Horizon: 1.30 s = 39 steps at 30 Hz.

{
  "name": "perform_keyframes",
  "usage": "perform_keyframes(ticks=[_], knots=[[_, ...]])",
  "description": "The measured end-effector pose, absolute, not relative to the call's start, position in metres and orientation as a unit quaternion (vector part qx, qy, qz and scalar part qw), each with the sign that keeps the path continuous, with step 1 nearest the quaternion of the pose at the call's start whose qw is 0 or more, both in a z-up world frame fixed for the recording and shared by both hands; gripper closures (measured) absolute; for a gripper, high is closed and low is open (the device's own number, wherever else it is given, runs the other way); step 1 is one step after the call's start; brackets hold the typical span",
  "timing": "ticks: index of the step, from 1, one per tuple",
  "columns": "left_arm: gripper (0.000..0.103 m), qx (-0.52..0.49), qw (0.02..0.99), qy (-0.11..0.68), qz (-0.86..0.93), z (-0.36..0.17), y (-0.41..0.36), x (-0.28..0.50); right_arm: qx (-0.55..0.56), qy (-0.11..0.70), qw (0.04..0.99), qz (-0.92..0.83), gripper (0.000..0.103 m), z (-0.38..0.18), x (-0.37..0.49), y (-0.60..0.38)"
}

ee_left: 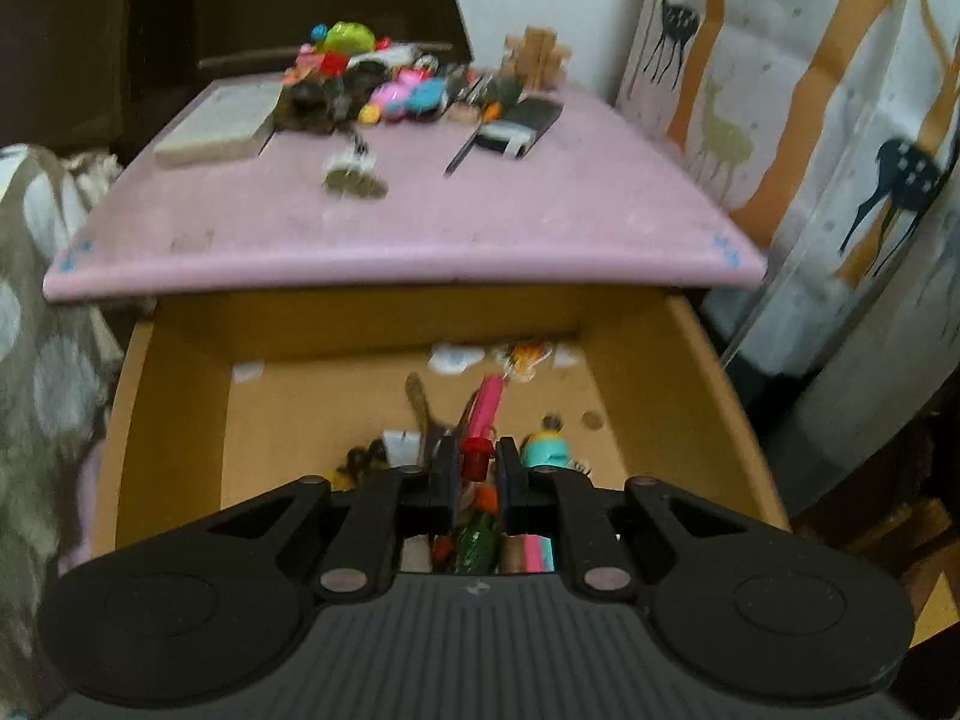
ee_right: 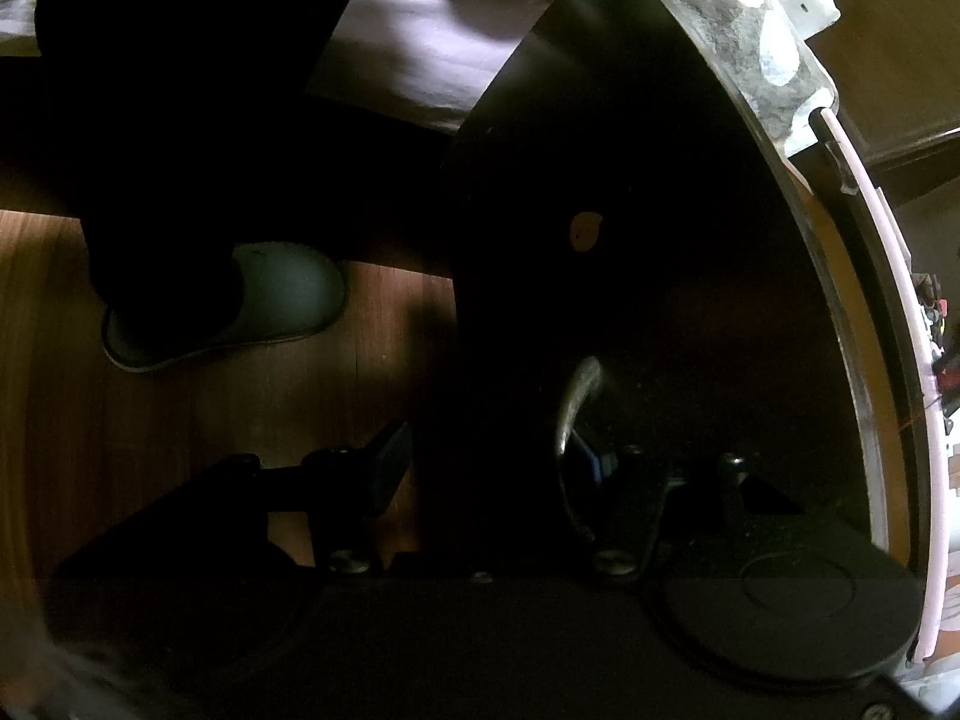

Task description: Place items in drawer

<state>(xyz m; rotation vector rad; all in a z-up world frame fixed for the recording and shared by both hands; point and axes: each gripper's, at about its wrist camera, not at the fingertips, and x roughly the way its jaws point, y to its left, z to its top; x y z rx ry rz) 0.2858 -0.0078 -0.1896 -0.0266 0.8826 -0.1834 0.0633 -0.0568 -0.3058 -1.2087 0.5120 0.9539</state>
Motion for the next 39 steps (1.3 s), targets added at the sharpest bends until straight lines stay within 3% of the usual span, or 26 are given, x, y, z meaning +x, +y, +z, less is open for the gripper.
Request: perform_keyframes(ticks=[2, 3, 4, 11, 18, 22, 35, 39], knots=[[0.072, -0.008, 0.896, 0.432, -0.102, -0.195, -0.009, 0.278, -0.537, 0.230, 0.691, 0.424, 0.046, -0.306, 0.064, -0.056], [0.045, -0.011, 0.898, 0.428, -0.105, -0.195, -0.008, 0.273, -0.535, 0.231, 0.694, 0.424, 0.046, -0.306, 0.064, -0.056], [0.032, -0.016, 0.901, 0.420, -0.106, -0.195, -0.007, 0.266, -0.533, 0.231, 0.696, 0.423, 0.046, -0.306, 0.064, -0.057], [0.032, -0.085, 0.918, 0.377, -0.092, -0.185, 0.013, 0.217, -0.535, 0.223, 0.704, 0.409, 0.046, -0.310, 0.060, -0.056], [0.032, -0.088, 0.927, 0.358, -0.073, -0.174, 0.031, 0.188, -0.551, 0.215, 0.708, 0.386, 0.046, -0.315, 0.053, -0.054], [0.032, -0.095, 0.930, 0.348, -0.073, -0.165, 0.043, 0.179, -0.570, 0.217, 0.705, 0.362, 0.051, -0.317, 0.048, -0.048], [0.032, -0.126, 0.938, 0.310, -0.086, -0.142, 0.079, 0.164, -0.620, 0.216, 0.688, 0.309, 0.094, -0.310, 0.050, -0.036], [0.032, -0.136, 0.938, 0.306, -0.085, -0.140, 0.088, 0.163, -0.629, 0.208, 0.682, 0.308, 0.097, -0.311, 0.050, -0.037]])
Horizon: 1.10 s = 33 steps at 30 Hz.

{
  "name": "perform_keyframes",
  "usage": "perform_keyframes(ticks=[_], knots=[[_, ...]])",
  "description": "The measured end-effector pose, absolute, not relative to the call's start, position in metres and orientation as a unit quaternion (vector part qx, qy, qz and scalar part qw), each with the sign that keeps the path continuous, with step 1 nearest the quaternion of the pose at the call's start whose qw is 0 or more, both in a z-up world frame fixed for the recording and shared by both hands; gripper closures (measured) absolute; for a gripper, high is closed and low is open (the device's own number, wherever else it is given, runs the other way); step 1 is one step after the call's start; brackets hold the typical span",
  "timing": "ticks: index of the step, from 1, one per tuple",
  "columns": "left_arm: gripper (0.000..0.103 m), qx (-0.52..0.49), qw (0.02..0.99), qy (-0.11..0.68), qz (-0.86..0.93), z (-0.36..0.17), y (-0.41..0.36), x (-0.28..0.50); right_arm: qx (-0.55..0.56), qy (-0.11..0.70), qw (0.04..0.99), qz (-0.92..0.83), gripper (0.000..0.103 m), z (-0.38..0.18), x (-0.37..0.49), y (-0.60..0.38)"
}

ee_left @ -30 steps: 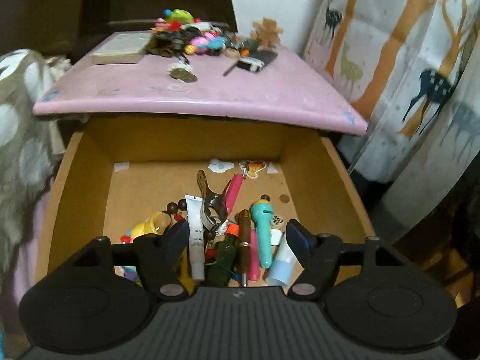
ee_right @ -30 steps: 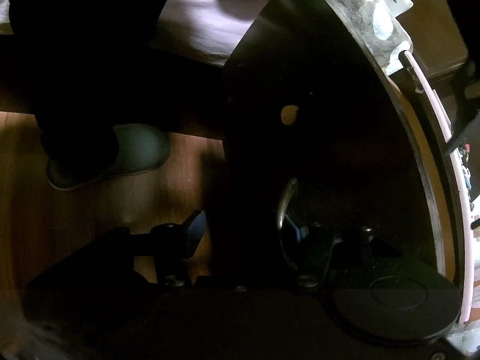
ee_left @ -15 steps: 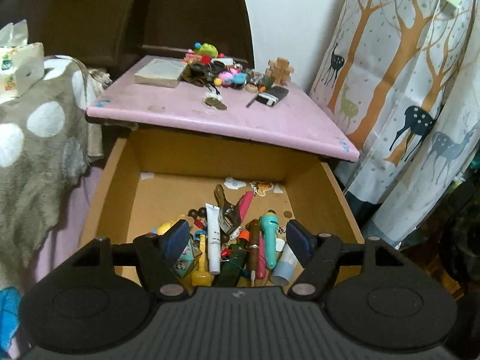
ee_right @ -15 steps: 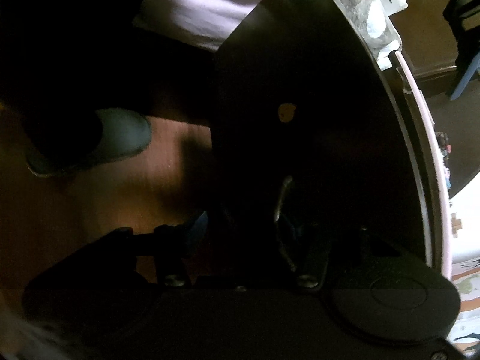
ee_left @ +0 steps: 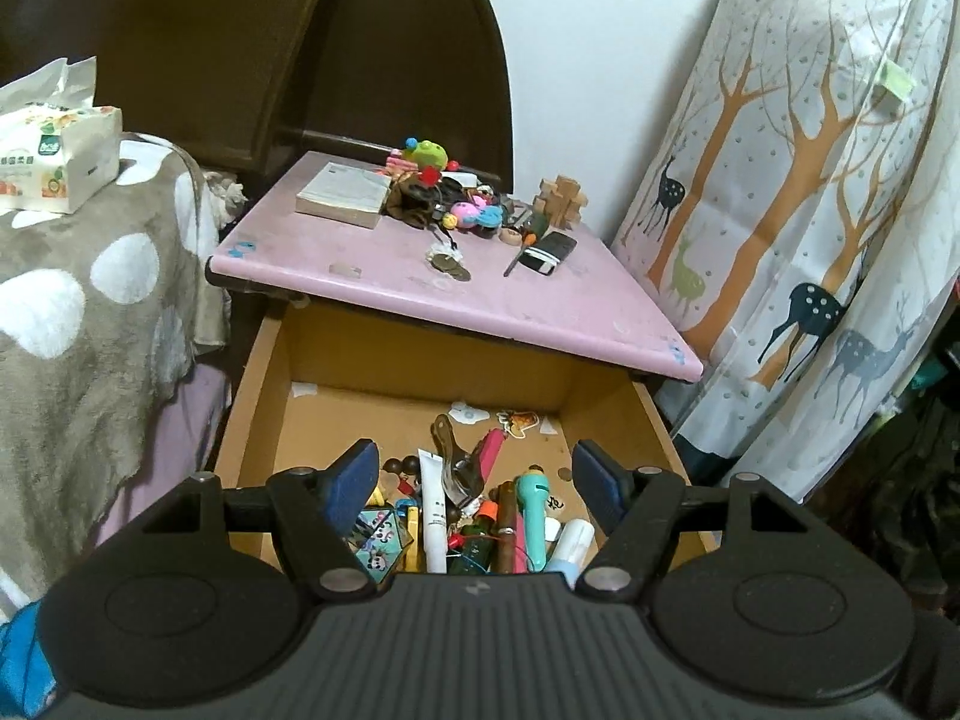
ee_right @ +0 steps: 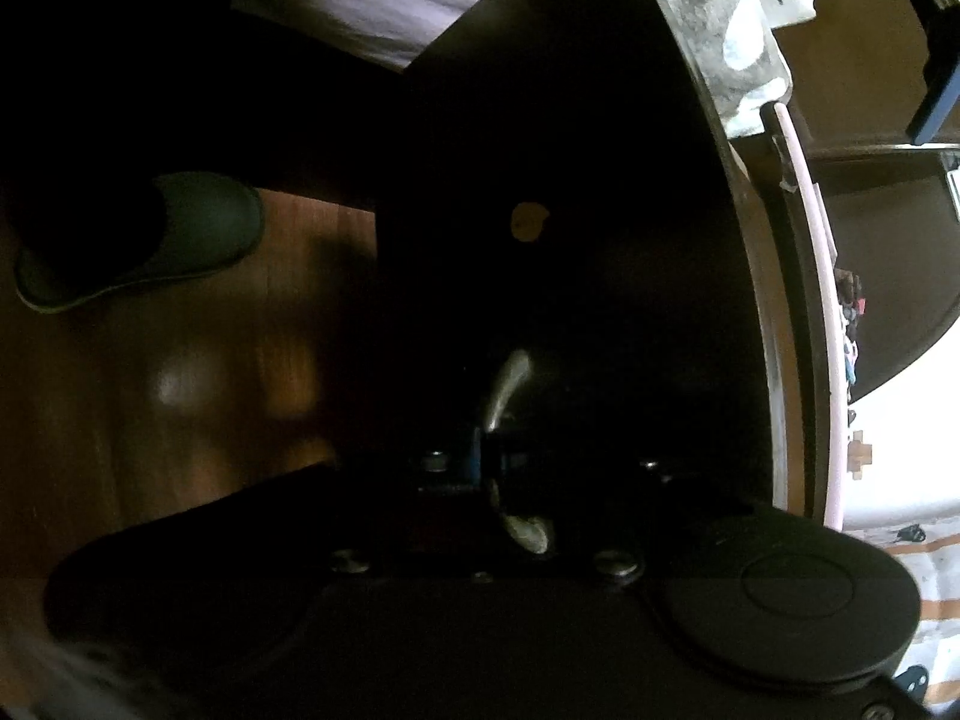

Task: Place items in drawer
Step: 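Push the drawer shut with the right gripper while the left gripper withdraws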

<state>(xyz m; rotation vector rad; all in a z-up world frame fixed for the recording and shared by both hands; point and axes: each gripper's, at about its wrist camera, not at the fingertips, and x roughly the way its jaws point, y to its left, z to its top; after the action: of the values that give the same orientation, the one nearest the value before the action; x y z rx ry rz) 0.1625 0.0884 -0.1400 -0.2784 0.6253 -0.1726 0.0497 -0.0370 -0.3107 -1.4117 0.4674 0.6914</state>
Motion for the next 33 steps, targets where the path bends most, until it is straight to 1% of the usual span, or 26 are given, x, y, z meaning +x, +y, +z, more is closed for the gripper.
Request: perform_keyframes(ticks=[5, 9, 14, 22, 33], knots=[[0.032, -0.158, 0.939, 0.294, -0.078, -0.136, 0.104, 0.160, -0.630, 0.208, 0.686, 0.299, 0.102, -0.310, 0.049, -0.036], [0.032, -0.179, 0.938, 0.287, -0.072, -0.135, 0.119, 0.159, -0.628, 0.202, 0.692, 0.292, 0.103, -0.303, 0.050, -0.038], [0.032, -0.167, 0.943, 0.283, -0.058, -0.135, 0.126, 0.159, -0.609, 0.214, 0.708, 0.289, 0.103, -0.294, 0.054, -0.038], [0.032, -0.144, 0.950, 0.270, -0.069, -0.130, 0.126, 0.156, -0.599, 0.199, 0.723, 0.280, 0.103, -0.294, 0.053, -0.042], [0.032, -0.111, 0.944, 0.299, -0.083, -0.136, 0.117, 0.162, -0.610, 0.186, 0.725, 0.261, 0.103, -0.303, 0.098, -0.032]])
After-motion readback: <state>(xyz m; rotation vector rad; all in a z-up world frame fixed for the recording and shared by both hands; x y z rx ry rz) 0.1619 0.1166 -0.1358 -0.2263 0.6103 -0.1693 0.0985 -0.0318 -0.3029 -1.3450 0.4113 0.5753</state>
